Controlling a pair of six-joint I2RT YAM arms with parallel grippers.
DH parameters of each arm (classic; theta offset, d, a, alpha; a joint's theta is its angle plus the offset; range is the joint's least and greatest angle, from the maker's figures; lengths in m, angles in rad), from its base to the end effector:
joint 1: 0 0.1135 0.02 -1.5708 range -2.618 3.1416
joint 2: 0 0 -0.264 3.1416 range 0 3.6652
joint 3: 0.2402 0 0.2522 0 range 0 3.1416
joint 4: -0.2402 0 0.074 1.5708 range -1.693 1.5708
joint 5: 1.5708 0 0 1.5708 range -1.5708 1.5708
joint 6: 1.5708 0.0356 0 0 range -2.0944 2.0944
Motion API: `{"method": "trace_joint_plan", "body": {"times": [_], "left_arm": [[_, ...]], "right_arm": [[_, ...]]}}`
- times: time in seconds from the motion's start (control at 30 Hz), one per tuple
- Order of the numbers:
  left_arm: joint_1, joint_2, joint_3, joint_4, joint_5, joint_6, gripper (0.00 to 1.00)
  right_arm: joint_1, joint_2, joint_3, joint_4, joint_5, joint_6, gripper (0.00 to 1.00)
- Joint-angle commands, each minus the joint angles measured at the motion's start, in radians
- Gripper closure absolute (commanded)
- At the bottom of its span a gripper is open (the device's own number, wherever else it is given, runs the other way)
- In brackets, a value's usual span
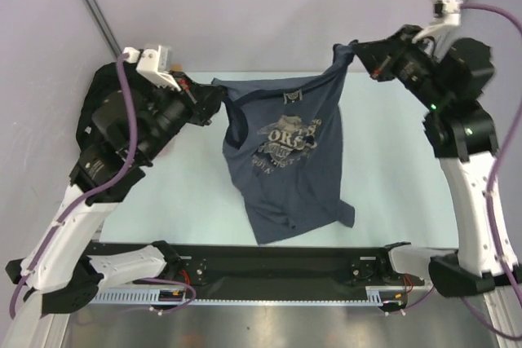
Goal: Fold and stack the tank tops
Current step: Flatten the tank top out
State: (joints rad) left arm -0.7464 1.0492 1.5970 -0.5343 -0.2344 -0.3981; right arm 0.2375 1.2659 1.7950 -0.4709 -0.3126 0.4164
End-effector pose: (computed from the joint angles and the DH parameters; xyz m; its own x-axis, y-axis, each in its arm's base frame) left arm 0.1340 -0.1127 0.5227 -0.1808 -0.3464 -0.9205 0.4555 0.8000 -0.3905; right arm 0.2206 0.0647 0.5470 -0.1595 0.3574 -0.9202 -0.5005 0.7742 0.3874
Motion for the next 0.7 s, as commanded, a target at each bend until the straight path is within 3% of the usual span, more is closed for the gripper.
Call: {"method": "trace_joint_plan", "body": {"times": [0.0, 0.2, 0.37, 0.5, 0.53, 0.63, 0.67], "left_arm": [[0.007, -0.090, 0.125, 0.128, 0.165, 0.044, 1.00], [0.007, -0.256, 0.104, 0.252, 0.300, -0.013, 1.00], [0.007, -0.276, 0.024, 0.343, 0.340, -0.073, 1.00], [0.007, -0.194, 0.030, 0.358, 0.331, -0.103, 1.00], [0.007, -0.145, 0.059, 0.335, 0.266, -0.104, 1.00], [0.028, -0.023, 0.191, 0.222, 0.153, -0.093, 1.00], [0.060, 0.074, 0.220, 0.200, 0.196, -0.113, 1.00]], "right_arm": [[-0.010, -0.152, 0.044, 0.106, -0.043, -0.027, 1.00], [-0.009, -0.425, -0.042, 0.178, 0.004, -0.091, 1.00], [-0.007, -0.568, -0.045, 0.207, 0.085, -0.117, 1.00], [-0.009, -0.458, 0.082, 0.146, 0.110, -0.125, 1.00], [-0.009, -0.417, 0.124, 0.094, 0.125, -0.128, 1.00], [-0.007, -0.194, 0.271, 0.010, 0.144, -0.120, 1.00], [-0.009, -0.139, 0.299, -0.004, 0.139, -0.111, 1.00]]}}
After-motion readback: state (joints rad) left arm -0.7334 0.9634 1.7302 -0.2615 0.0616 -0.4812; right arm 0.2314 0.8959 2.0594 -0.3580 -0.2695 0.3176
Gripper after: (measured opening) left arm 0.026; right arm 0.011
